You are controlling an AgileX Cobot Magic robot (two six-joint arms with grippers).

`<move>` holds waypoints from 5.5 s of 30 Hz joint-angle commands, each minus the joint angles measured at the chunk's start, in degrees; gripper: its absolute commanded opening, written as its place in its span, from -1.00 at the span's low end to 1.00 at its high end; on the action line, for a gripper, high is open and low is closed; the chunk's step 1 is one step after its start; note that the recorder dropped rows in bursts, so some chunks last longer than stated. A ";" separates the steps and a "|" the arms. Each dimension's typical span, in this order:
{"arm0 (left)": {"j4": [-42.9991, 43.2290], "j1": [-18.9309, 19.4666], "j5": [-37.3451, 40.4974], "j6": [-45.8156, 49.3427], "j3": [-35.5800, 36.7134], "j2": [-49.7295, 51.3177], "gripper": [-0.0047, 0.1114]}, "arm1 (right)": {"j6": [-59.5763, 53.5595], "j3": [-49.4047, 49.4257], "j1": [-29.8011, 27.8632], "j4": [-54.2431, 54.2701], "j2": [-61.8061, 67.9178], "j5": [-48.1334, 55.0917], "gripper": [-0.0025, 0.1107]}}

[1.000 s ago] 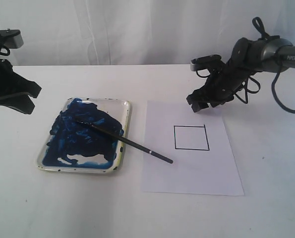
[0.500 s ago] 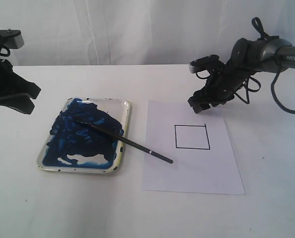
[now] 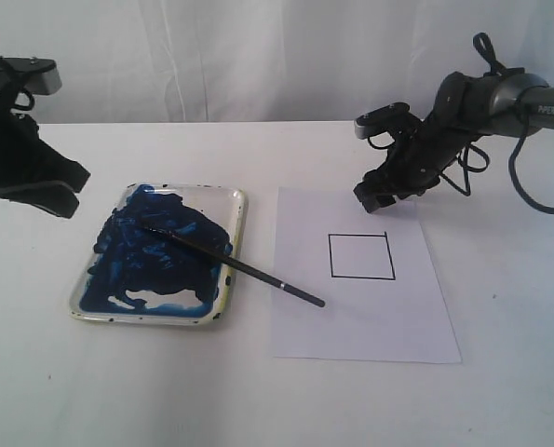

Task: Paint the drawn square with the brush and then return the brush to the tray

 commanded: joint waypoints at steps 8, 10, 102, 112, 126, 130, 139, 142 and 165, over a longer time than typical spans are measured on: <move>-1.82 -12.12 -3.29 15.31 -2.20 -0.29 -0.27 | -0.64 0.17 -0.04 -0.89 1.58 1.19 0.10; -1.82 -13.27 -5.52 16.11 -2.20 -0.29 -0.14 | -0.64 0.17 -0.04 -0.89 1.58 1.19 0.10; -7.79 -22.62 3.49 -60.55 -26.84 33.92 0.00 | -0.36 0.17 -0.04 0.22 1.92 1.83 0.10; -7.78 -22.62 2.05 -66.10 -26.84 34.05 0.00 | -0.36 0.17 -0.04 0.19 3.88 2.31 0.10; -6.52 -22.62 3.77 -66.80 -26.84 35.72 0.00 | -0.69 -0.04 -0.04 0.08 4.56 2.41 0.10; -3.42 -22.42 3.08 -69.88 -26.84 35.72 0.00 | -0.69 -0.04 -0.04 -0.50 4.56 2.91 0.10; -3.28 -22.42 2.54 -71.04 -26.84 36.18 0.00 | -0.81 -0.04 -0.04 -0.38 4.56 3.70 0.10; -4.02 -22.42 3.44 -70.86 -26.84 37.36 0.00 | -0.81 -0.04 -0.04 -0.38 4.56 3.70 0.10; -4.59 -22.42 1.36 -70.96 -26.84 37.70 -0.50 | -0.81 -0.04 -0.04 -0.49 4.56 3.70 0.10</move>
